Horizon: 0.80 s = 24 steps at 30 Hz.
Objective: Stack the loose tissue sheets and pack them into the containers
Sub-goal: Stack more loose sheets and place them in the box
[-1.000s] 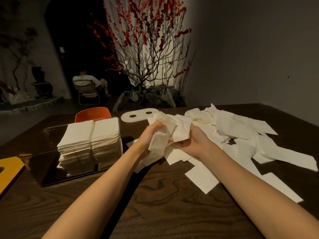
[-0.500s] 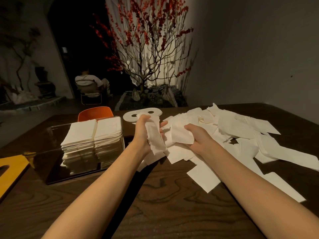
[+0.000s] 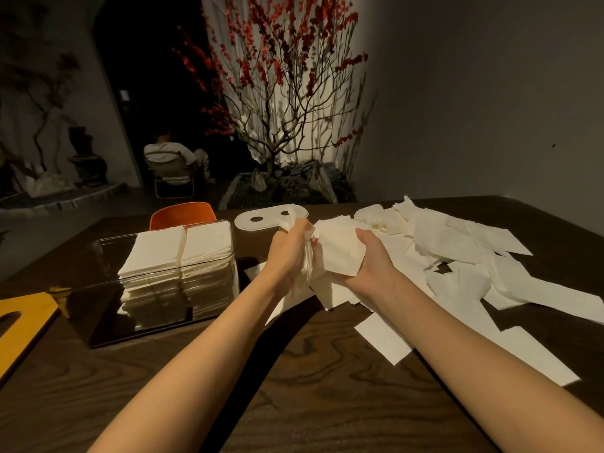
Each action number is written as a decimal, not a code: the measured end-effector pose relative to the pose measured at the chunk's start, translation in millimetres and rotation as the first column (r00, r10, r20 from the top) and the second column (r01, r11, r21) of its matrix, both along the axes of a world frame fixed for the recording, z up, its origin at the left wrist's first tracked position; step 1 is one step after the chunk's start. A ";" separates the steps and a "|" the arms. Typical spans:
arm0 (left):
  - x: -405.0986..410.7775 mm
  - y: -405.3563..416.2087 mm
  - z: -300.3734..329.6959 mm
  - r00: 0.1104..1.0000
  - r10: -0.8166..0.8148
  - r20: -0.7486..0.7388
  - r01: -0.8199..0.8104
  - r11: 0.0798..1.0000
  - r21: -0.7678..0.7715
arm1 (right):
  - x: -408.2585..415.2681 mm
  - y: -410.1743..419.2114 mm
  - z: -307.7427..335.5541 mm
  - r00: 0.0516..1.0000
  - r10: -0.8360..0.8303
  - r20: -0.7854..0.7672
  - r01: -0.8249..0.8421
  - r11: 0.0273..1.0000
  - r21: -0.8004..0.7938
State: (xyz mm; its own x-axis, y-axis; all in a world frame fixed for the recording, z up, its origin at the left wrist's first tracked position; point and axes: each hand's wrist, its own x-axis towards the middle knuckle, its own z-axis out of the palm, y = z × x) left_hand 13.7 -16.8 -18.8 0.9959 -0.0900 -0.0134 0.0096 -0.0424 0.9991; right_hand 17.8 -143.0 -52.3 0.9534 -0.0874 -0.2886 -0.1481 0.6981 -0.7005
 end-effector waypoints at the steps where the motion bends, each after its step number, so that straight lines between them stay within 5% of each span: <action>1: 0.3 1.3 0.4 1.000 -0.014 -0.007 0.014 1.000 0.017 | -0.2 -1.1 0.3 1.000 0.012 -0.002 -0.012 1.000 -0.004; 10: 1.9 15.0 8.1 0.992 -0.123 -0.037 0.124 0.992 0.004 | -6.4 -1.1 4.7 0.995 0.096 0.011 -0.095 0.994 -0.060; 18: 1.8 16.3 8.4 0.986 -0.166 -0.009 0.162 0.972 -0.169 | -8.7 4.1 8.8 0.992 0.105 0.072 -0.104 0.994 -0.022; 24: -0.5 15.2 2.1 0.978 -0.208 0.011 0.208 0.978 0.012 | -14.6 2.6 10.1 0.998 0.057 -0.032 -0.059 0.996 -0.065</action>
